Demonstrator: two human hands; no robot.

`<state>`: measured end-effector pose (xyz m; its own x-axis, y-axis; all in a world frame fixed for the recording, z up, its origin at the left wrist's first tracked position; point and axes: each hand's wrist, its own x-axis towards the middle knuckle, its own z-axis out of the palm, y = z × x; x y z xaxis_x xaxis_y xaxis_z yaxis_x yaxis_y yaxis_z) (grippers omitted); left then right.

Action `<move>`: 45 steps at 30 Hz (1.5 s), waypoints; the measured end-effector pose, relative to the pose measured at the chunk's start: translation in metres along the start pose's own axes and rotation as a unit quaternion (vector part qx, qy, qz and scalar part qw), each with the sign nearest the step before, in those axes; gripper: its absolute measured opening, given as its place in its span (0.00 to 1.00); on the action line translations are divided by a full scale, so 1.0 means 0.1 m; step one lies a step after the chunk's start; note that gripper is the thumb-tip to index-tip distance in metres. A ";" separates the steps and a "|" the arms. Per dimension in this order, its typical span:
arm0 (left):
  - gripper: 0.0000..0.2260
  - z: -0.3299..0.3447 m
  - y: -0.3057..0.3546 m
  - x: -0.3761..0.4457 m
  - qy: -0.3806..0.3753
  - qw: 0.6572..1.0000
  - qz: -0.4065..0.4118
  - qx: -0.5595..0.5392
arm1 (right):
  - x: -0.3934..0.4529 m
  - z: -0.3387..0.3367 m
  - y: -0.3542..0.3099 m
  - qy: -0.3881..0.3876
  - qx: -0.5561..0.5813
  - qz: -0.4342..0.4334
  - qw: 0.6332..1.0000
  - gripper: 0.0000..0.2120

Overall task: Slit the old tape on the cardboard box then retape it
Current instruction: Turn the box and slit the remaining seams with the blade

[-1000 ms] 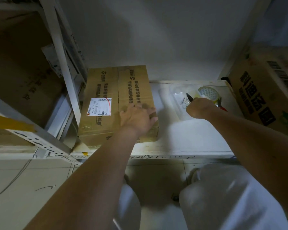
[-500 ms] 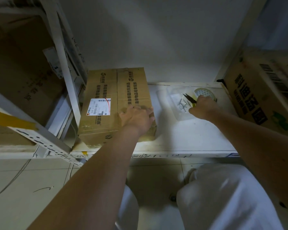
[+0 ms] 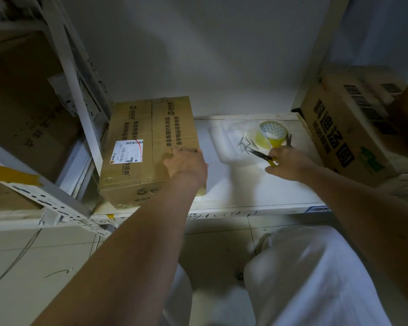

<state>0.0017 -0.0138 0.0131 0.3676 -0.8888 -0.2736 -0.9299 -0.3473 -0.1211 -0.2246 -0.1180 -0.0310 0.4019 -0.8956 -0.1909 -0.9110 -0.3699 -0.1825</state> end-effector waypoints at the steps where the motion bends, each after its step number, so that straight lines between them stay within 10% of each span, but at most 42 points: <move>1: 0.21 0.00 0.01 -0.01 0.003 1.000 -0.001 0.001 | -0.01 0.03 0.01 -0.013 0.002 -0.005 1.000 0.19; 45: 0.14 0.28 0.09 0.11 0.148 0.988 0.037 0.036 | 0.06 0.56 0.28 -0.078 -0.056 0.133 0.986 0.38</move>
<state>-0.0024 -0.0184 -0.0177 0.2680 -0.9634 0.0054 -0.9471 -0.2645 -0.1816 -0.2428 -0.1203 -0.0911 0.1484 -0.9192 -0.3647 -0.9872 -0.1597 0.0008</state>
